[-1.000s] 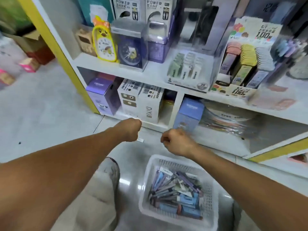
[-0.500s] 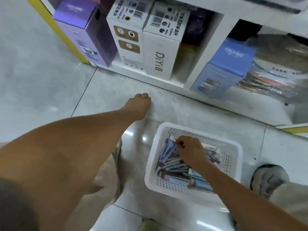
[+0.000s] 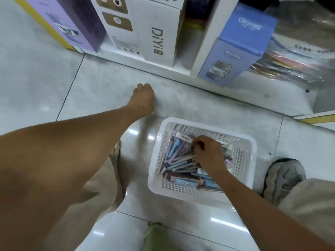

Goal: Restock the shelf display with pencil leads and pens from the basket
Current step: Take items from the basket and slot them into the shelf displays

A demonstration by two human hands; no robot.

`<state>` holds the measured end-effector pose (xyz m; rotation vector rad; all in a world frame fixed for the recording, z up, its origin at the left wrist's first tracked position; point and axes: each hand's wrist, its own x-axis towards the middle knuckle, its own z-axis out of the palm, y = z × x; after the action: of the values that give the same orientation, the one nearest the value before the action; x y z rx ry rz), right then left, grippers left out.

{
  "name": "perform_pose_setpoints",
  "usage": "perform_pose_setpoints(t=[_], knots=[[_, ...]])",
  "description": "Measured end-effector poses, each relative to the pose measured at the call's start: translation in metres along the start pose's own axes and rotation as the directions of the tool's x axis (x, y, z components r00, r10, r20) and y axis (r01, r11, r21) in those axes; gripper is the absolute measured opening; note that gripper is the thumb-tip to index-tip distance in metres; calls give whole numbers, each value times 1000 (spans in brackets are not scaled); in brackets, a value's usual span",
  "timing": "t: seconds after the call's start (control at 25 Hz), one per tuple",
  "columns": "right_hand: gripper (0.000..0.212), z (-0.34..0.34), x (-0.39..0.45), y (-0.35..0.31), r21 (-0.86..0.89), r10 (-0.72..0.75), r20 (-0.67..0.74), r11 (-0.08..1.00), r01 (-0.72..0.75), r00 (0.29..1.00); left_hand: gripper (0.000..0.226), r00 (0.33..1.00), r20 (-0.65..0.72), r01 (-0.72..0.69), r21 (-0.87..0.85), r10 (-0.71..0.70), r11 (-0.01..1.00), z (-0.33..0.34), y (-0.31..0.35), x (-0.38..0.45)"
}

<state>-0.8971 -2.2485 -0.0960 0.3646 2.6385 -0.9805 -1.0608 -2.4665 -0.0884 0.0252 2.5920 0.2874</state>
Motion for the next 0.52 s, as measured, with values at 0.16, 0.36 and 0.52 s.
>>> perform_pose_setpoints(t=[0.16,0.36,0.52], knots=[[14,-29,-15,16,-86,-25,-113,996,15,993,29,960,-222,-210,-174,170,962,-11,42,-56],[30,-57,-38,51,-277,-39,10,960,40,999,33,867,-1,-498,37,498,866,23,90,-118],[57,-57,-50,59,-396,-12,188,914,87,982,39,883,238,-439,118,404,891,75,100,-136]])
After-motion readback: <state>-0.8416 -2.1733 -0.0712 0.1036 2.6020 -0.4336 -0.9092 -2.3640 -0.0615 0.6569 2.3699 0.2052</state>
